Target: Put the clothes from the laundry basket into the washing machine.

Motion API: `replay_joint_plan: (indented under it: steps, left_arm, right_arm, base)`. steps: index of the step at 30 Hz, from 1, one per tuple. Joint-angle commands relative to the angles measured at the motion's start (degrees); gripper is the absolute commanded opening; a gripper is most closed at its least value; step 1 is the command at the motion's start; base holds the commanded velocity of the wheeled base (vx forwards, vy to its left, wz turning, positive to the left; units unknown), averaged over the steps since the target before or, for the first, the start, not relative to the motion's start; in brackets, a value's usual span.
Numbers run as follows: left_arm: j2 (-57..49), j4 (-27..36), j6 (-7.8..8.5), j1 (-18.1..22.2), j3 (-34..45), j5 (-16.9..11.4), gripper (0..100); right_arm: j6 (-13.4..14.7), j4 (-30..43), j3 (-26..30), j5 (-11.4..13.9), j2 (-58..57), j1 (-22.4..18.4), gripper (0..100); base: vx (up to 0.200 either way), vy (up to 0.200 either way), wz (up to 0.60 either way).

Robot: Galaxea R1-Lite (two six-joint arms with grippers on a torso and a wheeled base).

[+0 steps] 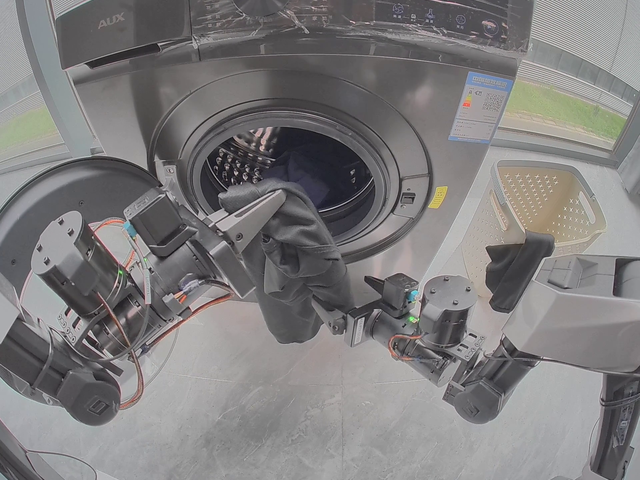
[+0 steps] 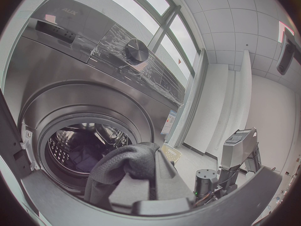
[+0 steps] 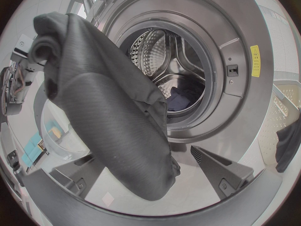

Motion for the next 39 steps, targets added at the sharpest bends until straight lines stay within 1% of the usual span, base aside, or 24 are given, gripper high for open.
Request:
replay_joint_plan:
  steps: [1,6,10,11,13,18,22,29,36,39]
  left_arm:
    - [-0.12,-0.03,0.03,0.30,0.13,-0.01,0]
    - [0.23,-0.03,0.03,0.39,0.22,-0.10,0]
    - [0.58,-0.03,0.20,0.39,0.31,-0.01,0]
    - [0.67,-0.03,0.20,0.47,0.31,0.08,0]
    - [0.85,-0.03,0.20,0.47,0.31,0.08,0]
    - [0.85,-0.03,0.20,0.39,0.39,0.08,0]
    - [0.85,-0.03,0.20,0.39,0.48,0.08,0]
    - [0.49,-0.03,0.20,0.12,0.39,0.08,0]
    - [0.06,-0.03,0.11,0.47,-0.22,0.08,0]
    - [0.06,-0.03,0.03,0.47,-0.49,0.78,0]
  right_arm:
    - [-0.60,0.14,-2.05,0.11,1.42,-1.98,100]
    - [-0.60,0.05,-1.09,0.29,-2.89,-3.03,100]
    - [-0.78,0.31,1.29,0.38,-7.20,-2.94,100]
    - [-1.31,0.40,2.52,0.38,-8.87,-2.86,100]
    - [-1.48,0.40,3.22,0.46,-10.10,-2.86,100]
    - [-1.48,0.49,2.69,0.46,-12.03,-3.56,100]
    - [-1.48,0.31,2.52,0.81,-11.77,-3.12,100]
    - [-1.31,-0.30,2.52,0.81,-8.87,-0.22,100]
    - [-0.78,-0.74,2.52,0.73,-5.00,0.04,100]
    - [-0.69,-0.74,2.96,0.73,-4.91,0.92,100]
  base:
    - [0.000,0.000,0.00]
    - [0.000,0.000,0.00]
    - [0.000,0.000,0.00]
    - [0.000,0.000,0.00]
    - [0.000,0.000,0.00]
    - [0.000,0.000,0.00]
    - [0.000,0.000,0.00]
    - [0.000,0.000,0.00]
    - [0.000,0.000,0.00]
    - [0.000,0.000,0.00]
